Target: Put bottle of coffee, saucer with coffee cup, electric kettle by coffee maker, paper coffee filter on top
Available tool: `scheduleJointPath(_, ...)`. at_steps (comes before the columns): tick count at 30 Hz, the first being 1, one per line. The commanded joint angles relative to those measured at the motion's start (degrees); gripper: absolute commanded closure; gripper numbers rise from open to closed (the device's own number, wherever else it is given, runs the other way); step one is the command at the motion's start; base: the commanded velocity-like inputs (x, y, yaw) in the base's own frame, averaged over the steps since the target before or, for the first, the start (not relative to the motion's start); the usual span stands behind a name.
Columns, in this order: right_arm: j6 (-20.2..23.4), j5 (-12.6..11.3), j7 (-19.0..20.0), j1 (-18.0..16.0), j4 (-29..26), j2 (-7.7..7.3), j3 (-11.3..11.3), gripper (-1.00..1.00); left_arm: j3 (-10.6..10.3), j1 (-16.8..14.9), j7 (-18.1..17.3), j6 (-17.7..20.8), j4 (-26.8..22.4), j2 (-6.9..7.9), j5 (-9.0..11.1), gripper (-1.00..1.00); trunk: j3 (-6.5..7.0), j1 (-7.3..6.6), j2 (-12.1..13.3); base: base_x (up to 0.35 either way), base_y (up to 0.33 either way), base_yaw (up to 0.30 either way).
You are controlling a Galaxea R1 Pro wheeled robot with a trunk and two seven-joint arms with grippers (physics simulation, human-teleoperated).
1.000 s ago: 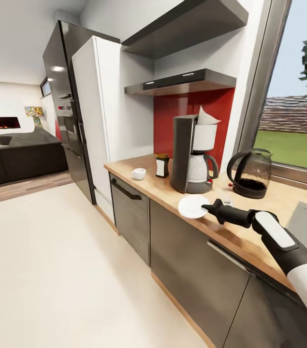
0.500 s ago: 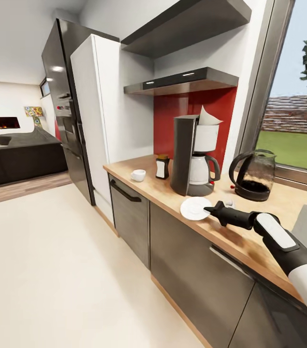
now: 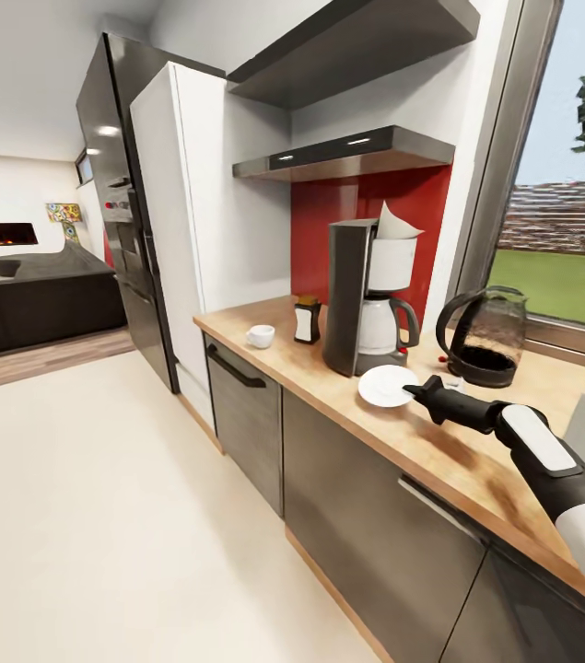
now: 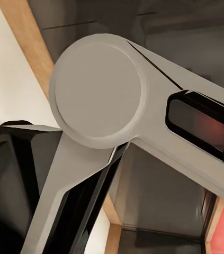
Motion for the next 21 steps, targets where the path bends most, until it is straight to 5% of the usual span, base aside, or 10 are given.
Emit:
scheduleJointPath(1, 0.0, -0.4, 0.0, 0.0, 0.0, -0.06, 0.1, 1.00, -0.5, 0.0, -0.1, 0.1, 0.0, 0.01, 0.4, -1.00, -0.06, 0.00, 0.0, 0.048, -0.022, 0.000)
scheduleJointPath(8, -0.2, -0.4, -0.2, 0.0, 1.6, -0.13, 0.0, 1.00, -0.5, 0.0, -0.1, 0.2, 0.0, 0.01, 0.4, -1.00, -0.06, 0.00, 0.0, 0.012, -0.006, 0.000)
scheduleJointPath(14, -0.2, -0.6, -6.7, 0.0, 1.9, -0.14, -0.5, 1.00, -0.5, 0.0, -0.1, 0.2, 0.0, 0.01, 0.4, -1.00, -0.06, 0.00, 0.0, 0.000, 0.000, 0.000)
scheduleJointPath(21, -0.2, -0.5, -8.0, 0.0, 1.9, -0.14, -1.4, 1.00, -0.5, 0.0, -0.1, 0.2, 0.0, 0.01, 0.4, -1.00, -0.06, 0.00, 0.0, 0.000, 0.000, 0.000)
